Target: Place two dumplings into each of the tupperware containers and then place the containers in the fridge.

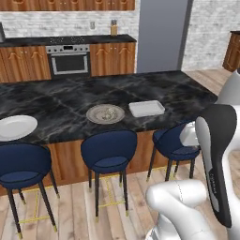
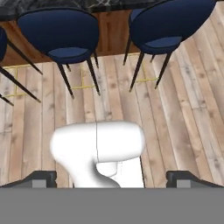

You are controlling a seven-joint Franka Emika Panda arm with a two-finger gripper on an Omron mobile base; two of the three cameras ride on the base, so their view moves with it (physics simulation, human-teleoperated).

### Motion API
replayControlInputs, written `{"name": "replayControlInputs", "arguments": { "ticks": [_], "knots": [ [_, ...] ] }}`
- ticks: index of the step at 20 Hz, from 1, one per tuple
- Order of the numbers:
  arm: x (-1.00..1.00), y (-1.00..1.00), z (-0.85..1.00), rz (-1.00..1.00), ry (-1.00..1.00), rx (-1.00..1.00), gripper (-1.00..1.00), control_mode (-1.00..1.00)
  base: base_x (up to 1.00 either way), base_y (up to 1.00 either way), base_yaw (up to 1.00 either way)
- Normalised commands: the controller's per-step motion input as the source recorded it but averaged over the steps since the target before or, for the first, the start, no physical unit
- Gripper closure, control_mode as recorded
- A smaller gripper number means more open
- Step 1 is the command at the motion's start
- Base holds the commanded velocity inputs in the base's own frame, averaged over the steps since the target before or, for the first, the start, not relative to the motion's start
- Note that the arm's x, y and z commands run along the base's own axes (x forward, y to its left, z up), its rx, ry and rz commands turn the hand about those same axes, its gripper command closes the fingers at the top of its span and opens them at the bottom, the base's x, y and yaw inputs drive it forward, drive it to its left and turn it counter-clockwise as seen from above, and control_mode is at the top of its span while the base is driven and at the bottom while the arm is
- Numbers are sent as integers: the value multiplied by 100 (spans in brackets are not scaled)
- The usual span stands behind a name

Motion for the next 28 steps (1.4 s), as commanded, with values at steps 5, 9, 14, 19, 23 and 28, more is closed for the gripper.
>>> {"name": "replayControlInputs", "arguments": {
  "ticks": [5,9,14,19,23,28],
  "knots": [
    [0,0,0,0,0,0,-100,100,68,-22,2],
    [0,0,0,0,0,0,-100,100,70,0,0],
    [0,0,0,0,0,0,-100,100,66,0,0],
    [0,0,0,0,0,0,-100,100,57,0,0],
    [0,0,0,0,0,0,-100,100,61,0,0],
    [15,0,0,0,3,0,-100,100,57,0,0]
  ]
}}
